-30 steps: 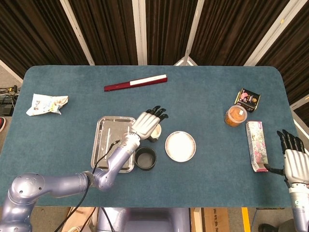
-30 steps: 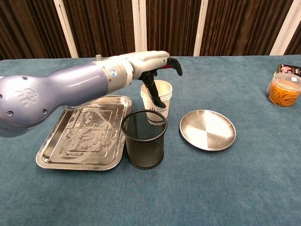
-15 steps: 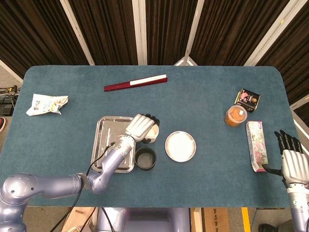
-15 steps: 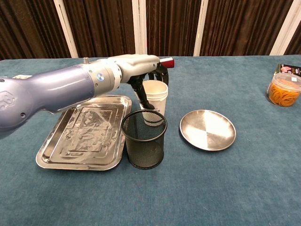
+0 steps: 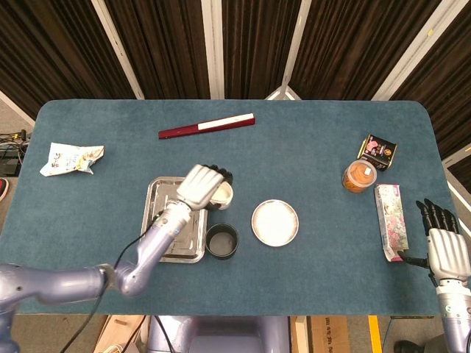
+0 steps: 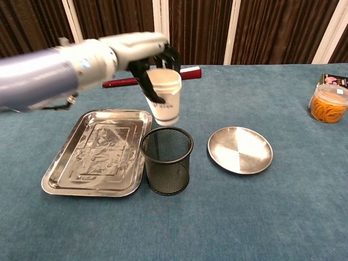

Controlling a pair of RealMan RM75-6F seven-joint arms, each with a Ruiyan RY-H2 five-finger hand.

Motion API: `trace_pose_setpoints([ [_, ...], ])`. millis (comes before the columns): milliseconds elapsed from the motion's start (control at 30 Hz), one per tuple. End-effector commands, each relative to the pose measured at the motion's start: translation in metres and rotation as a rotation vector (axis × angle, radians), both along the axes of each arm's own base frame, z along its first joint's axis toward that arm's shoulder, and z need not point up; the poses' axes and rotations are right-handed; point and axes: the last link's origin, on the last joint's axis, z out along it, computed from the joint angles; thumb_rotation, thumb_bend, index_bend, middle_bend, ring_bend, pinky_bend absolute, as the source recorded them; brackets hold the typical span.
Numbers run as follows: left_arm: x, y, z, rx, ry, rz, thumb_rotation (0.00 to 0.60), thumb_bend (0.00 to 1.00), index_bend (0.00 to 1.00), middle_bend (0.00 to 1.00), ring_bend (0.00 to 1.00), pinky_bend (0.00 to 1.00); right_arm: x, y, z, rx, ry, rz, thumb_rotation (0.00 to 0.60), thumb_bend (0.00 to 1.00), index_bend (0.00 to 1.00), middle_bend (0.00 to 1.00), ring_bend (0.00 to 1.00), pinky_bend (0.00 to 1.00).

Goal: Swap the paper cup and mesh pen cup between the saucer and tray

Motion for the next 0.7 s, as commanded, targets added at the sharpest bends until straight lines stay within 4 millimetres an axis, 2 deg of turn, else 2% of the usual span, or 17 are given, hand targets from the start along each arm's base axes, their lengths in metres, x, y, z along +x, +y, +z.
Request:
trace_pose_setpoints([
  [33, -0.034, -0.007, 0.032, 0.033, 0.009, 0.035, 0.6, 0.47, 0.47, 0.4, 0.35, 0.45, 0.0, 0.0, -0.001, 0.003, 0.0, 0.002, 0.6, 0.0, 0.0, 0.0, 0.0, 0.0],
  [167, -0.065, -0.008, 0.046, 0.022, -0.008, 0.099, 0.6, 0.46, 0.45, 0.37, 0.33, 0.44, 0.002, -0.001, -0.004, 0.01, 0.001, 0.004, 0.6, 0.0, 0.0, 0.0, 0.0, 0.0],
  [333, -0.097, -0.007, 0.049, -0.002, 0.031, 0.147, 0.6, 0.45, 0.44, 0.34, 0.31, 0.44, 0.002, -0.001, -0.007, 0.019, 0.008, 0.002, 0.6, 0.0, 0.0, 0.0, 0.0, 0.0],
  [567, -0.11, -0.005, 0.037, -0.045, 0.047, 0.155, 0.6, 0.42, 0.42, 0.29, 0.27, 0.43, 0.003, -0.002, -0.009, 0.024, 0.012, 0.003, 0.6, 0.0, 0.0, 0.0, 0.0, 0.0],
  [700, -0.11, -0.006, 0.028, -0.069, 0.091, 0.145, 0.6, 0.29, 0.36, 0.21, 0.19, 0.41, 0.003, -0.002, -0.007, 0.015, 0.008, 0.002, 0.6, 0.0, 0.0, 0.0, 0.0, 0.0],
])
